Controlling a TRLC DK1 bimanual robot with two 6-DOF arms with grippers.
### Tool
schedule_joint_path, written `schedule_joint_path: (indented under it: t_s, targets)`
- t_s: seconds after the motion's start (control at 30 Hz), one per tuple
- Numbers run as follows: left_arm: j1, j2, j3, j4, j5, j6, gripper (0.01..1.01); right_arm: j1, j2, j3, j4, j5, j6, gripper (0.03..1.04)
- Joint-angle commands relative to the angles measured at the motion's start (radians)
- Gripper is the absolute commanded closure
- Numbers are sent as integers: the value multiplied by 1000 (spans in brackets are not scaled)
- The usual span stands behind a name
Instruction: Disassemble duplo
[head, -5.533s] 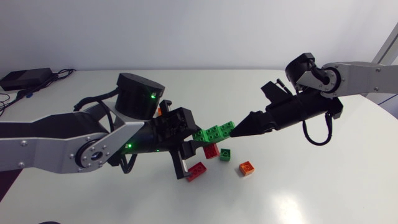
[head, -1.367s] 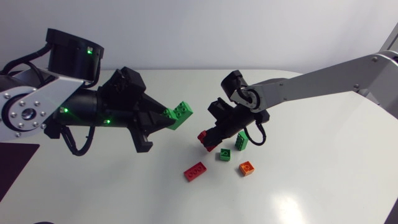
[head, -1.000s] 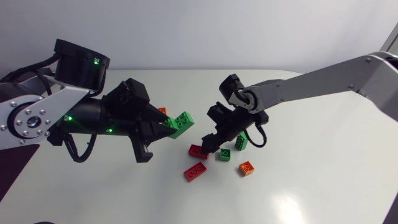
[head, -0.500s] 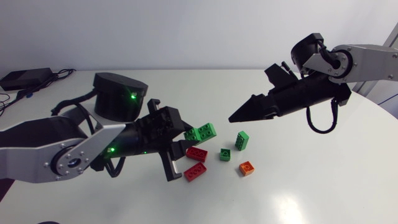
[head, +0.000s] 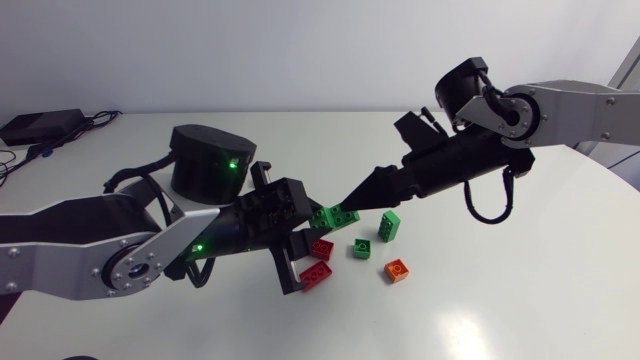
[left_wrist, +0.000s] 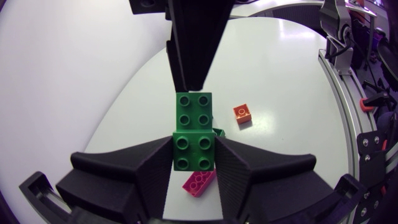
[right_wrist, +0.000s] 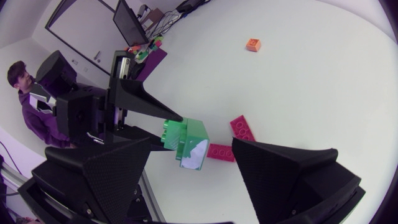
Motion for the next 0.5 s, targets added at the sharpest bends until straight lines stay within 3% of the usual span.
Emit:
schedule_joint_path:
  t_s: [0.0, 0.13, 0.37, 0.47]
  targets:
    - [-9, 13, 24, 17, -10, 13, 938, 26, 28, -37, 15, 10, 39, 156]
    - [-17, 7, 33, 19, -13, 12, 936, 29, 40, -45, 28, 16, 39, 175]
    - [-17, -10, 36, 22, -24, 15, 936, 26, 23, -76, 60, 31, 43, 711]
    - [-18, -35, 32, 20, -30, 15, 936, 29, 5, -96, 84, 47, 43, 728]
